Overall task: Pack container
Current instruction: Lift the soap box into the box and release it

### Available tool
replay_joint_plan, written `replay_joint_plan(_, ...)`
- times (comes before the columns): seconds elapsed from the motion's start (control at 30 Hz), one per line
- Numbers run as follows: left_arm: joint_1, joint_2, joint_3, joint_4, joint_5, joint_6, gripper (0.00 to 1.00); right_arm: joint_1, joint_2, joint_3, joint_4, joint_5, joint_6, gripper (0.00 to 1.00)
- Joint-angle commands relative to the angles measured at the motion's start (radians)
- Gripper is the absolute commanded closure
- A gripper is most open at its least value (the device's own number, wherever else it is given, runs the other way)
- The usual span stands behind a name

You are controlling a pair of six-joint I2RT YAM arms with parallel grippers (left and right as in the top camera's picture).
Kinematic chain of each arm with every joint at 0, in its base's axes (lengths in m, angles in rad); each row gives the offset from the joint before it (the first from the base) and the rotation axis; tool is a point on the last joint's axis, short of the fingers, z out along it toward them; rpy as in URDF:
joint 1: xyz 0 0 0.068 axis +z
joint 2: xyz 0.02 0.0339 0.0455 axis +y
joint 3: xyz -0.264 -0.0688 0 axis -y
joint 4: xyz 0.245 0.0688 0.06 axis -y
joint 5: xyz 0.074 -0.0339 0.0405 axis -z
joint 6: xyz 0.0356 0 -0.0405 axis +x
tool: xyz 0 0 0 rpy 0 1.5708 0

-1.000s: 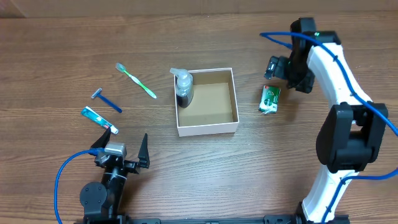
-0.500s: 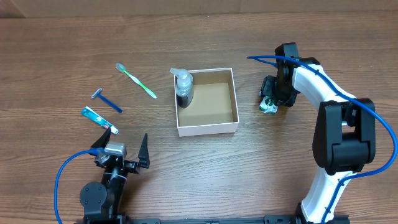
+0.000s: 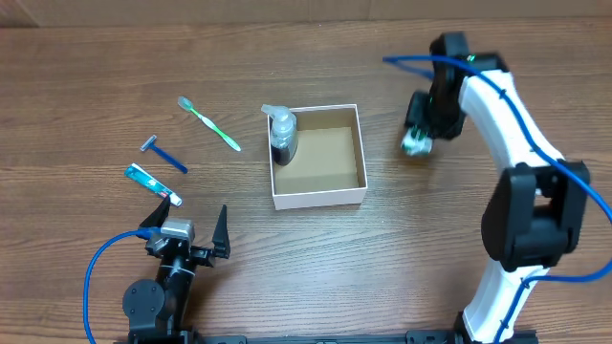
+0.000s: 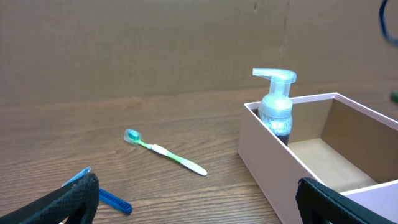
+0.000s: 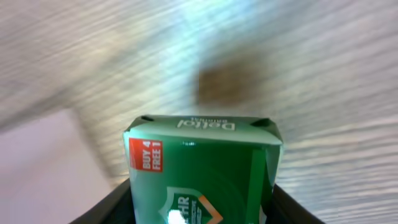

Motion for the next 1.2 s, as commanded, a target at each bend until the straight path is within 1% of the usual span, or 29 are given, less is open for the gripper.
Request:
replay_joint_plan(0.0,0.006,-0.008,-0.003,0.001,-0.001,0.012,0.00,0.015,-0.116,0.131,-0.058,-0.085,-0.059,0.48)
replay_joint_plan(0.07,0.006,-0.008,-0.003,0.001,-0.001,0.012,0.00,0.060,-0.142,0.137,-0.055,-0.179,-0.080,0.47)
replay_joint_plan(0.1,0.006,-0.008,-0.003,0.001,-0.001,0.012,0.00,0.088,-0.143,0.137,-0.054,-0.193,-0.080,0.47)
replay_joint_plan(0.13,0.006,-0.008,-0.003,0.001,-0.001,0.012,0.00,0.171,-0.141,0.114,-0.019,-0.192,-0.072,0.47)
replay_joint_plan(0.23,0.006,-0.008,-0.003,0.001,-0.001,0.012,0.00,0.273,-0.126,0.069,0.059,-0.188,-0.029,0.45)
replay_joint_plan(0.33,0.006,-0.008,-0.003,0.001,-0.001,0.012,0.00,0.360,-0.065,0.020,0.154,-0.191,0.019,0.45)
replay_joint_plan(0.47,0.006,-0.008,-0.003,0.001,-0.001,0.012,0.00,0.401,0.035,0.017,0.197,-0.176,0.054,0.46)
replay_joint_plan(0.67,0.006,-0.008,-0.003,0.001,-0.001,0.012,0.00,0.400,0.077,0.017,0.235,-0.142,0.060,0.44)
replay_joint_plan(0.7,0.006,-0.008,-0.003,0.001,-0.001,0.012,0.00,0.400,0.082,0.017,0.245,-0.138,0.060,0.36)
replay_joint_plan(0.73,0.006,-0.008,-0.003,0.001,-0.001,0.012,0.00,0.400,0.086,0.017,0.252,-0.138,0.059,0.32)
replay_joint_plan(0.77,0.006,-0.008,-0.003,0.001,-0.001,0.012,0.00,0.400,0.090,0.017,0.260,-0.138,0.059,0.25)
replay_joint_plan(0.8,0.006,-0.008,-0.003,0.001,-0.001,0.012,0.00,0.400,0.092,0.017,0.269,-0.138,0.058,0.20)
replay_joint_plan(0.83,0.006,-0.008,-0.003,0.001,-0.001,0.012,0.00,0.400,0.092,0.017,0.280,-0.139,0.056,0.20)
replay_joint_plan(0.9,0.006,-0.008,-0.003,0.001,-0.001,0.012,0.00,0.383,0.091,0.035,0.262,-0.140,0.056,0.20)
replay_joint_plan(0.97,0.006,-0.008,-0.003,0.001,-0.001,0.012,0.00,0.366,0.089,0.090,0.205,-0.142,0.051,0.20)
replay_joint_plan(1.07,0.006,-0.008,-0.003,0.001,-0.001,0.012,0.00,0.327,0.078,0.261,0.042,-0.133,0.021,0.20)
replay_joint_plan(1.1,0.006,-0.008,-0.003,0.001,-0.001,0.012,0.00,0.293,0.078,0.364,-0.048,-0.128,-0.001,0.20)
replay_joint_plan(1.17,0.006,-0.008,-0.003,0.001,-0.001,0.012,0.00,0.223,0.077,0.480,-0.148,-0.118,-0.005,0.19)
